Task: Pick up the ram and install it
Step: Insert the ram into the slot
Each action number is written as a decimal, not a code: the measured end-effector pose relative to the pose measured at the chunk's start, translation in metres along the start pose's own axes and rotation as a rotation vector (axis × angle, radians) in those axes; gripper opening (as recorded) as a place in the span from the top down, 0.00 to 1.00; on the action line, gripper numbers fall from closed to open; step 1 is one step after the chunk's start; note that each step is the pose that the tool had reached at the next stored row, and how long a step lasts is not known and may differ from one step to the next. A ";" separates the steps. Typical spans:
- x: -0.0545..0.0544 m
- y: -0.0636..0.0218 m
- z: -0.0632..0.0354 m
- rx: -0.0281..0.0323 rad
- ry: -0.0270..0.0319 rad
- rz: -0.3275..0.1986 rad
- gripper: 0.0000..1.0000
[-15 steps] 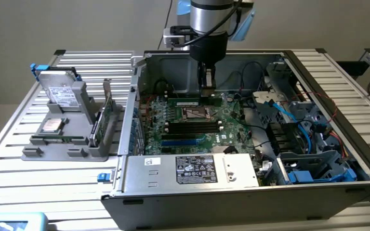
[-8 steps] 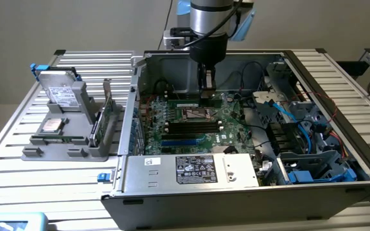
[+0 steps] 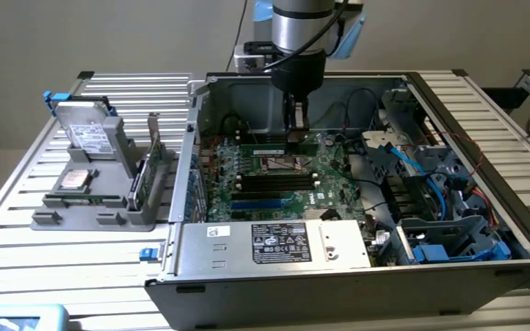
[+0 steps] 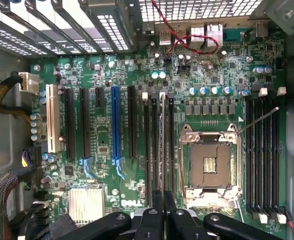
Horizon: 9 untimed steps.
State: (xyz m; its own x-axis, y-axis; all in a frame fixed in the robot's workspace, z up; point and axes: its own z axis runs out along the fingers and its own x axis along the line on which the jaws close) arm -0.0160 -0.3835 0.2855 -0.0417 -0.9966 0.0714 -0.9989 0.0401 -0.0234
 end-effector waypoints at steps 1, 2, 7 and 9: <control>0.000 0.0000 0.0006 0.0000 0.0002 0.000 0.88; 0.000 0.0000 0.0014 -0.0001 0.0004 0.000 0.88; 0.000 0.0001 0.0064 0.0001 0.0028 0.000 0.88; -0.001 0.0002 0.0092 0.0001 0.0040 0.000 0.88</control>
State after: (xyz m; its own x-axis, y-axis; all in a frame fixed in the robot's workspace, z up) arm -0.0159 -0.3837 0.2762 -0.0416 -0.9963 0.0754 -0.9989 0.0399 -0.0235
